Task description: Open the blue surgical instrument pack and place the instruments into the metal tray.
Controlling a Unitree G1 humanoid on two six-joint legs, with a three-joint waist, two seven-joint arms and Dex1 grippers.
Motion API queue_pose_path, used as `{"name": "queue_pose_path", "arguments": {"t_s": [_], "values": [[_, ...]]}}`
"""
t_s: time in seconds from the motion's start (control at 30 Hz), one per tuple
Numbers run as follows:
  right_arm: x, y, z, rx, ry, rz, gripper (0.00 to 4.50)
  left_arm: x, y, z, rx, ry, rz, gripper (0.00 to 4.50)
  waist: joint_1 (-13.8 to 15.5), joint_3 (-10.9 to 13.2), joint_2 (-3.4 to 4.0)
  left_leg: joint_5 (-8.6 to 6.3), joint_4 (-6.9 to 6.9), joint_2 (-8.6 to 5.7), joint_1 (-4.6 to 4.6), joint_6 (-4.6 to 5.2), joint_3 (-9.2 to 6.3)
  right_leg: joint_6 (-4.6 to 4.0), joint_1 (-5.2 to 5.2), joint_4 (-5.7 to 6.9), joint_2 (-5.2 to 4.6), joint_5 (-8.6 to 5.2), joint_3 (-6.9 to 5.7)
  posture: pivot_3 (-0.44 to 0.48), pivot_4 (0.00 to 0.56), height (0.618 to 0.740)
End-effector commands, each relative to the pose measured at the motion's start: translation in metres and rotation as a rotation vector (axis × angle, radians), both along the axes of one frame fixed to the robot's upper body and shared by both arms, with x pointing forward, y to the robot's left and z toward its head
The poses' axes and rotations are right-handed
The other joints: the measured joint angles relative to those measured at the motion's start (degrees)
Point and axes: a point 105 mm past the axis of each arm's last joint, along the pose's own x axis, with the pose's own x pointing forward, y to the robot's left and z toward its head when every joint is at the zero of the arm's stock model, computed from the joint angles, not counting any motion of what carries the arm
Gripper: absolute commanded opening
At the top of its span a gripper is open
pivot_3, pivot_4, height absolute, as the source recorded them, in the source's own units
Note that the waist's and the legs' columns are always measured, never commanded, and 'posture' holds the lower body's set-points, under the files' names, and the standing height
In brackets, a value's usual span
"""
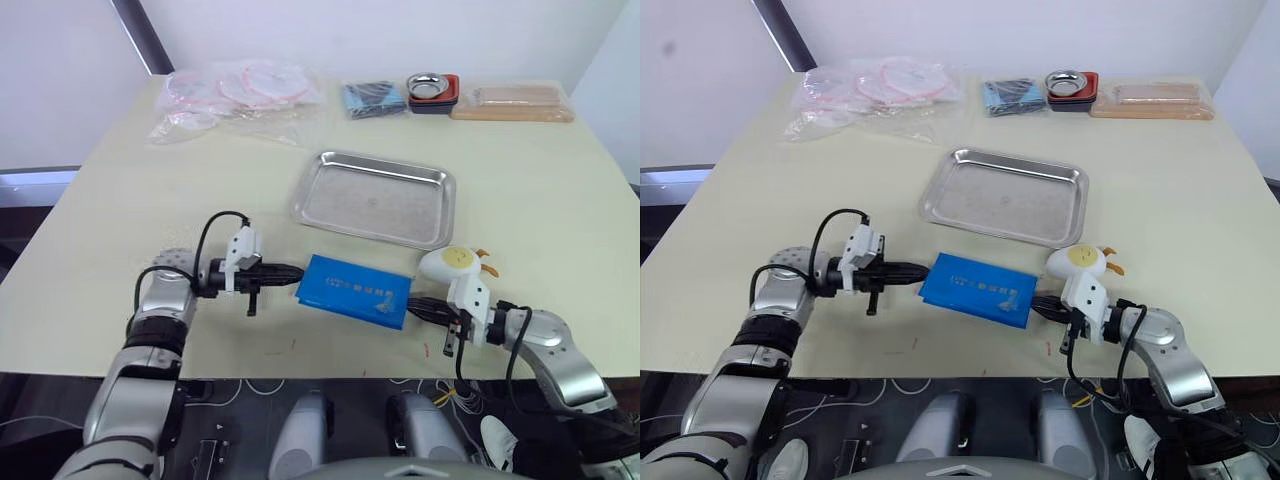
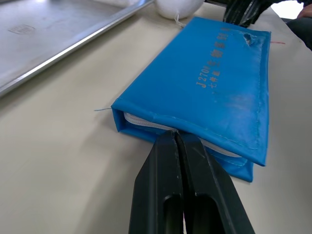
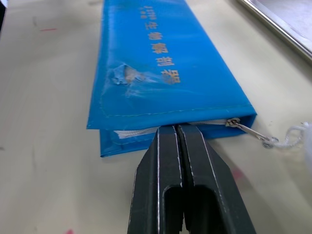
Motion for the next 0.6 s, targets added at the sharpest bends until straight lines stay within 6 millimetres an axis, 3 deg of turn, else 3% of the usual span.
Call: {"name": "queue_pose_path", "arguments": {"t_s": [0.03,0.4,0.6], "values": [[0.004,0.006,0.010,0.020,-0.051,0.012,0.02,-0.006,-0.008,0.004,-0.014,-0.022,-0.055,0.09,0.0,0.0,0.00,0.00,0.00,0.00,0.00,0.00,-0.01,0.00,0.00,0.00,0.00,0.00,-0.01,0.000,0.150,0.740],[0.020,-0.008,0.010,0.002,-0.084,-0.033,0.02,-0.024,-0.014,-0.004,-0.024,0.022,-0.087,0.09,0.0,0.0,0.00,0.00,0.01,0.03,0.02,0.00,0.00,0.00,0.01,0.02,-0.02,0.00,0.02,0.000,0.150,0.740],[0.021,-0.013,0.008,-0.010,-0.082,-0.026,0.02,-0.021,-0.014,-0.008,-0.027,0.020,-0.057,0.09,0.1,0.0,0.01,0.00,0.01,0.01,0.03,0.00,0.00,0.00,0.01,0.03,-0.02,0.00,0.01,0.000,0.150,0.740]]}}
